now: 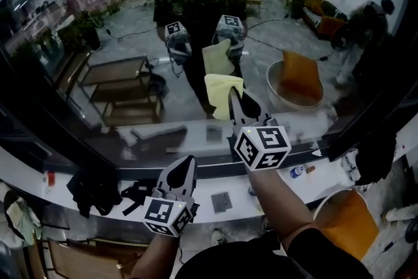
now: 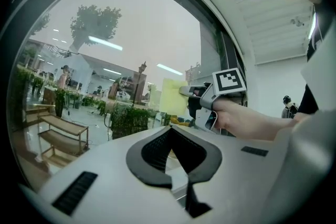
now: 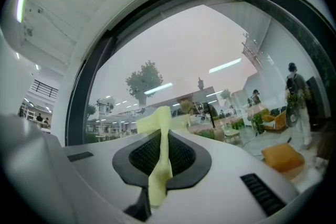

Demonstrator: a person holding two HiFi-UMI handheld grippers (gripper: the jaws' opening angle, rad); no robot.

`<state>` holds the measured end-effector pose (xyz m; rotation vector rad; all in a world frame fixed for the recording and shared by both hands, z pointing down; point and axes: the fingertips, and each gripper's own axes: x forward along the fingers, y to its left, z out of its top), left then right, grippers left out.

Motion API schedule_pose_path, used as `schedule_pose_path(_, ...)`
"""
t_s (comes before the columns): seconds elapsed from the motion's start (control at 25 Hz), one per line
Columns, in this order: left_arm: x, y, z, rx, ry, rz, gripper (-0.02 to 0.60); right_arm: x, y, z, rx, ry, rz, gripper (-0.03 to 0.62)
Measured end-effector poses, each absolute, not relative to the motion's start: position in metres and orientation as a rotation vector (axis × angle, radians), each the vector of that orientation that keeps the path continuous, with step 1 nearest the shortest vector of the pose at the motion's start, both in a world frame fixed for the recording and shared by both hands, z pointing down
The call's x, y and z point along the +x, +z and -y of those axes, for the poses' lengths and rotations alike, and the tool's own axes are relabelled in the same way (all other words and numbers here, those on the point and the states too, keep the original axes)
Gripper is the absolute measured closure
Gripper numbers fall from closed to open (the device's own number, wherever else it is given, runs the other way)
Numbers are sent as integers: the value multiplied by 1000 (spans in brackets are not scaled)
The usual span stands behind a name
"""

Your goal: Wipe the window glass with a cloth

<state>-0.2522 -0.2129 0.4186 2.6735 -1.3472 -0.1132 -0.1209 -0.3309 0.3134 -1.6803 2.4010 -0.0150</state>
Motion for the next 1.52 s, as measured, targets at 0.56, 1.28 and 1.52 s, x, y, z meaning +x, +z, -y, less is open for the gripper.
schedule_pose_path(0.56,-260,415,226,2683,-92,1429,577,-123,307,379,-1748,36,-2390,556)
schedule_pose_path(1.28,-206,411,229,2733,-63,1354,577,-63,306,374,-1797,91,-2362,556)
schedule_pose_path(1.52,-176,412,230,2762,-45,1322,577,-29,306,371,-1813,101,-2354,556)
